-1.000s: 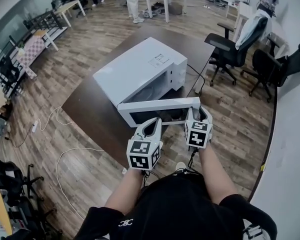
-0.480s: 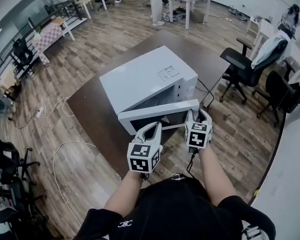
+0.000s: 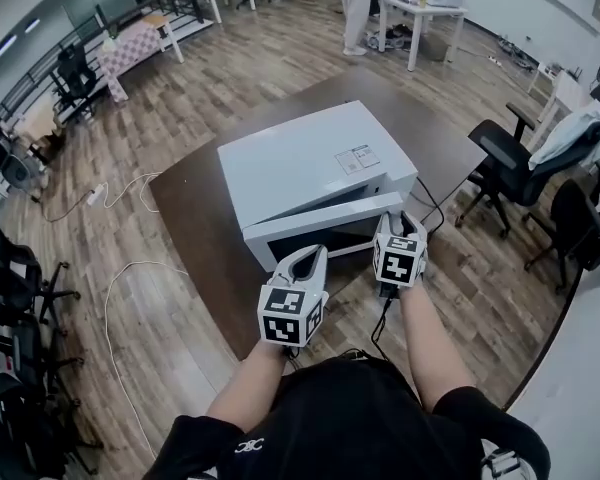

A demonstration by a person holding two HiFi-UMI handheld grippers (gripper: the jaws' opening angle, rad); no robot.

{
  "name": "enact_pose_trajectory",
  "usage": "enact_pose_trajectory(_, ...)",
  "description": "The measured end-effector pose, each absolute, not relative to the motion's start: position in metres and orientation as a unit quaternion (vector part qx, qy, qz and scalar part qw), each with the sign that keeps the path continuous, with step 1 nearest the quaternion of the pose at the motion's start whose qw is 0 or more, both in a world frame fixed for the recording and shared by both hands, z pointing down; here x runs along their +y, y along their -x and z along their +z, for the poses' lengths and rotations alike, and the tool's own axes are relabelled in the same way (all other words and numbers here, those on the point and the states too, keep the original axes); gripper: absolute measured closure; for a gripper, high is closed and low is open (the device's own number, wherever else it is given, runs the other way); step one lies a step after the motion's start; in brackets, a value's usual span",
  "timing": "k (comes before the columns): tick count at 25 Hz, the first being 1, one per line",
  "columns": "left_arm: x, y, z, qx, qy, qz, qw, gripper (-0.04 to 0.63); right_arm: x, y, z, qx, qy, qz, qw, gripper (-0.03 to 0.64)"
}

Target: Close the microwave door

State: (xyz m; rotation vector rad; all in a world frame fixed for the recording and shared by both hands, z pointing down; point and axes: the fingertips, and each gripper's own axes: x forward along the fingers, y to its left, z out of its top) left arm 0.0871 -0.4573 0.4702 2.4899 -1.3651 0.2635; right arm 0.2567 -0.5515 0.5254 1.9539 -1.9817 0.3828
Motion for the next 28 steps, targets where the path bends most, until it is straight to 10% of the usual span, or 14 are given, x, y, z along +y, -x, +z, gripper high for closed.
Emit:
enact_pose_trajectory(17, -0.46, -0.086, 0.478, -0.504, -0.846, 0.093, 0.149, 0.588, -0.598, -0.244, 0.525, -0.715, -0.665, 0.129, 0.172, 0.487)
enact_pose_trajectory(28, -0.455, -0.072, 0.474, -0.517, -0.838, 0.094, 0.148, 0.588, -0.589, -0.233, 0.52, -0.726, -0.657, 0.115, 0.167, 0.609)
